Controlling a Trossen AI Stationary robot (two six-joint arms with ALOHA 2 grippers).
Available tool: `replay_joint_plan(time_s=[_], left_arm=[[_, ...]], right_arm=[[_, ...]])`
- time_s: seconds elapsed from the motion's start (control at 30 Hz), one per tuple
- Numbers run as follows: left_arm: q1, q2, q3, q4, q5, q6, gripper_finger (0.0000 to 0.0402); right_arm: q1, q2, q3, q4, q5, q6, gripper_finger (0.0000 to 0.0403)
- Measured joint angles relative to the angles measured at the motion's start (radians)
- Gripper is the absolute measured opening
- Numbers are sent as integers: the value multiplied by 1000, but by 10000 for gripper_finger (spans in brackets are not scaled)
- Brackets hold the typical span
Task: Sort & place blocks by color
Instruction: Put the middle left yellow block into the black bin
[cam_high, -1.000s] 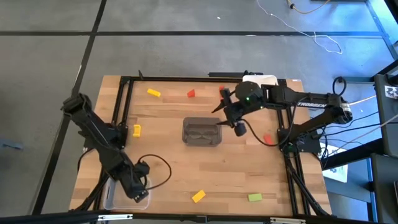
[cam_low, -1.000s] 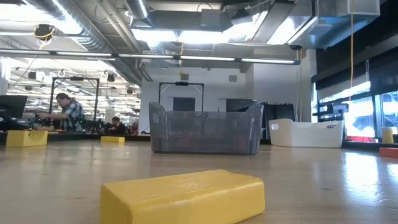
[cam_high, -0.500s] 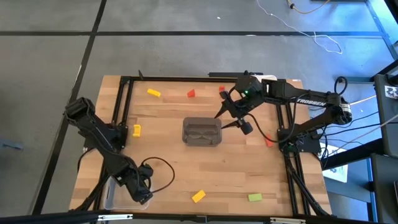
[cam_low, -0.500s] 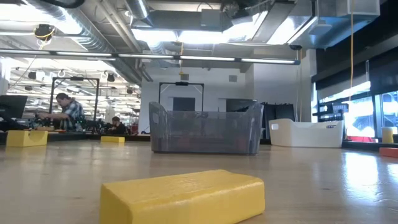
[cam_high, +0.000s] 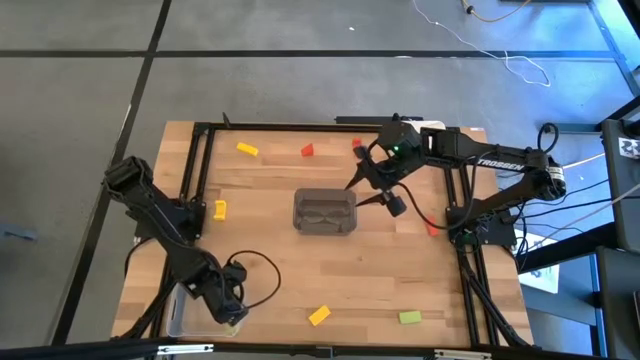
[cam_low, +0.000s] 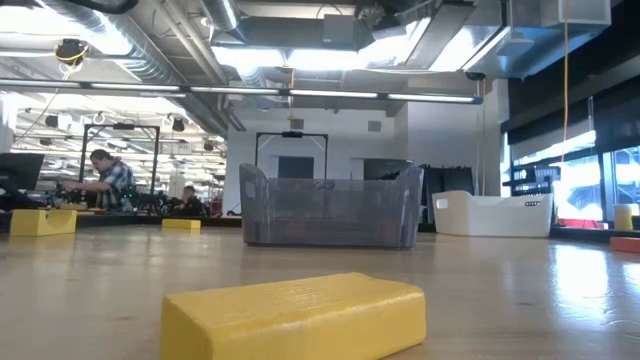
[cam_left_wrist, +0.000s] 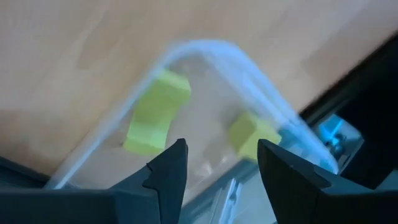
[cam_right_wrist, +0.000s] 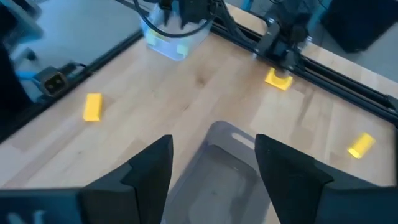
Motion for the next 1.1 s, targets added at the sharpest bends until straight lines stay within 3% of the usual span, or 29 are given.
replay_joint_plan(time_s=[0.3,0.57,0.7,0.87,1.1], left_arm=[[100,-128,0,-76,-247,-36,185],[245,-348,0,-191,-400,-7,186],[305,-423,0,-235,-397,71,183],[397,-463,0,-429,-373,-118,183],[512,-443,0,-643,-197,-287,183]], right_arm=[[0,0,0,-61,239,116,229],[-15,0,0,-69,263,211,229],[-25,0,0,-86,264,240,229],[-30,0,0,-88,263,285,229],[-30,0,0,-87,264,284,229]])
